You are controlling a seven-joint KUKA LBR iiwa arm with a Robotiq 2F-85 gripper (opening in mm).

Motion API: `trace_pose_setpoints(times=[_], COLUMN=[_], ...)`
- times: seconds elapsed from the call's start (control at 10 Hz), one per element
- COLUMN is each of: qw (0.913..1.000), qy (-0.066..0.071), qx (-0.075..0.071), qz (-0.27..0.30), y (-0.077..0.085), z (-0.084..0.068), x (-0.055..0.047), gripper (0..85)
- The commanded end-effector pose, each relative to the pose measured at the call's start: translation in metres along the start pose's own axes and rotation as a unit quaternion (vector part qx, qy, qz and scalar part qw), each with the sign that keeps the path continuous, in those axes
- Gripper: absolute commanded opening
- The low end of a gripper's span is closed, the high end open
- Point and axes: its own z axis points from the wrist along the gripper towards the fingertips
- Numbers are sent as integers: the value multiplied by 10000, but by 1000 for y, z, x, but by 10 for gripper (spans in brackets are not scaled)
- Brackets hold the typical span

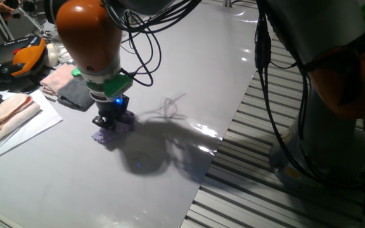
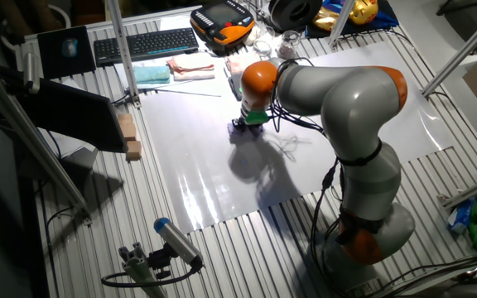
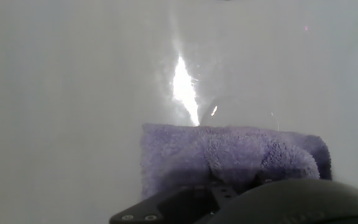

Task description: Clean the table with a cloth

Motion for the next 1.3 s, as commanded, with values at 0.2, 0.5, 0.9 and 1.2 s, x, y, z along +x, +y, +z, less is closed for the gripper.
trace_pose_setpoints(times=[0.2, 0.5, 0.9, 1.2], qw=[10000, 9999, 9999, 9999], qy=[-66, -155, -149, -130], qx=[-26, -3, 6, 32], qz=[23, 41, 48, 53], y=[1, 4, 5, 7], z=[2, 14, 13, 9], x=[-3, -5, -11, -19], gripper=[0, 0, 0, 0])
